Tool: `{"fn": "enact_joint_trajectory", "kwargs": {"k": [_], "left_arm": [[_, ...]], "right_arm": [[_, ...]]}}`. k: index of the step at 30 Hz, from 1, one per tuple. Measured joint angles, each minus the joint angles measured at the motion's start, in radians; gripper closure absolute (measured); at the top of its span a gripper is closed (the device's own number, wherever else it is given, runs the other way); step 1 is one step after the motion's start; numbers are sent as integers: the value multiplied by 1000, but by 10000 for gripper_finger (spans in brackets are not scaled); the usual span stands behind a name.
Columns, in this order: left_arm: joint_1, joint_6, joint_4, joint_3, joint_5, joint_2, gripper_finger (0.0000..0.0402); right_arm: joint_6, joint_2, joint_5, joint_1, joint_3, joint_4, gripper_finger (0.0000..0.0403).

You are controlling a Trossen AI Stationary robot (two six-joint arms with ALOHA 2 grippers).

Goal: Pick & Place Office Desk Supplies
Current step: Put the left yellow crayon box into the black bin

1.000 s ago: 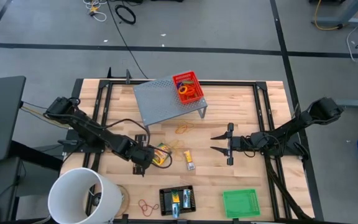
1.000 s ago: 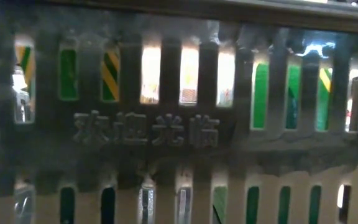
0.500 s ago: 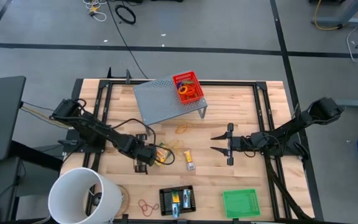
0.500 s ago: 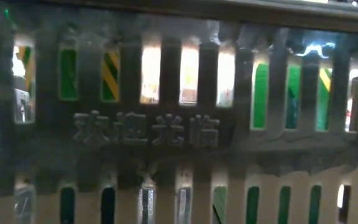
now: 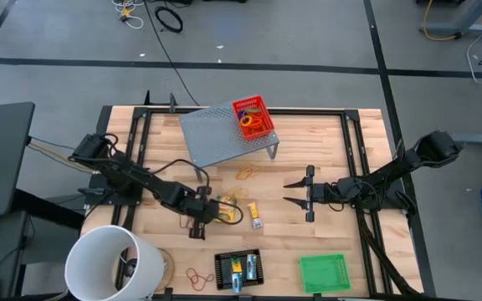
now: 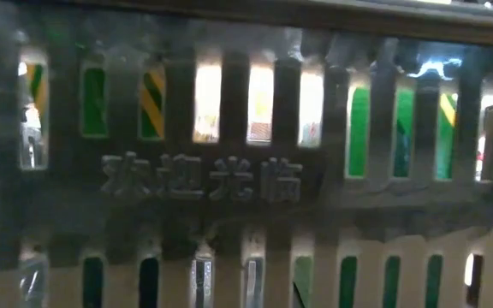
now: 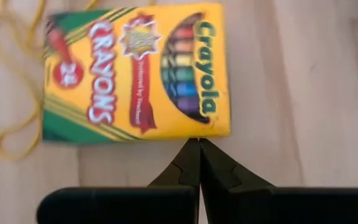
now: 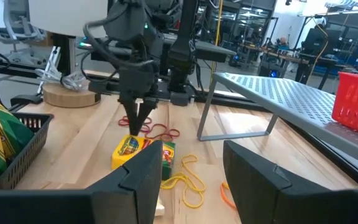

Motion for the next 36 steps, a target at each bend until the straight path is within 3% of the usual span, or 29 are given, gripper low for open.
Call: {"fn": "enact_joint_trajectory", "kwargs": {"k": [11, 23, 29, 33, 36], "left_arm": [[54, 108, 232, 0, 121, 73, 401], [136, 209, 496, 0, 139, 114, 401], [177, 220, 472, 0, 179, 109, 401], [163, 233, 409, 0, 242, 107, 401], [142, 251, 369, 1, 247, 103, 401]], "right_arm": [[0, 0, 1, 0, 0, 4, 227], [-2, 0, -1, 0, 0, -20, 227], [14, 0, -32, 0, 76, -242, 227], [44, 1, -34, 0, 170, -474, 227], [52, 1, -33, 0, 211, -550, 227]]}}
